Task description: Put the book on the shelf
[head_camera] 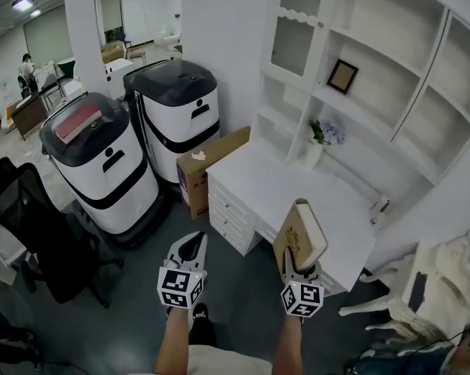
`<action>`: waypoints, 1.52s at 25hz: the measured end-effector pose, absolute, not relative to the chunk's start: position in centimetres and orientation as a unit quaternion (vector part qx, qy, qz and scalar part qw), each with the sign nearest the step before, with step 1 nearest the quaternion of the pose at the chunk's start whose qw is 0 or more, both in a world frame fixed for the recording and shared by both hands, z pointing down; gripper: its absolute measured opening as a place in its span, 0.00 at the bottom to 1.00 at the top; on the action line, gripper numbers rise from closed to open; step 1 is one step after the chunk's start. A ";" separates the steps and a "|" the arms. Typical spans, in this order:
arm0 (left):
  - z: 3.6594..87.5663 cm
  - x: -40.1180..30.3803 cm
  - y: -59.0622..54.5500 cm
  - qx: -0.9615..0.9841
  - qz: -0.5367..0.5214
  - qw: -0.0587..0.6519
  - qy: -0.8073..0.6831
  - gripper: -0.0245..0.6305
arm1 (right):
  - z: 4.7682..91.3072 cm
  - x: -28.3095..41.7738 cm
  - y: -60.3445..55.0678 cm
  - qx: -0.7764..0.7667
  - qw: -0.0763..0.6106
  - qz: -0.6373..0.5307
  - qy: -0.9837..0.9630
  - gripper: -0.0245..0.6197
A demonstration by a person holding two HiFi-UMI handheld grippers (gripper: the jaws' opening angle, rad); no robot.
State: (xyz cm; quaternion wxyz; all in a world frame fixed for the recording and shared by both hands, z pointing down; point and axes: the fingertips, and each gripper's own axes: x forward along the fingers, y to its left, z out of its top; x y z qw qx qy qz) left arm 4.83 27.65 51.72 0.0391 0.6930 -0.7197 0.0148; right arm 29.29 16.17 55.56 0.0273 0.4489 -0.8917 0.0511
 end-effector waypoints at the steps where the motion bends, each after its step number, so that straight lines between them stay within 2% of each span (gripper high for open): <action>1: 51.7 3.3 26.6 0.695 0.013 0.041 -0.718 0.07 | 55.4 28.0 15.2 0.454 0.027 0.051 -0.889 0.41; 9: 51.7 -7.0 20.3 0.713 0.008 0.056 -0.698 0.07 | 54.0 18.8 10.0 0.484 0.020 0.047 -0.874 0.41; 15: 51.4 -10.9 16.5 0.731 0.009 0.055 -0.680 0.07 | 53.6 15.6 7.0 0.509 0.020 0.043 -0.859 0.41; 27: 52.2 -14.2 9.1 0.745 0.011 0.052 -0.665 0.07 | 54.9 11.5 0.3 0.522 0.022 0.036 -0.852 0.41; 38: 49.5 -16.6 -4.9 0.761 0.017 0.033 -0.647 0.07 | 53.2 8.8 -12.6 0.538 0.008 0.032 -0.842 0.41</action>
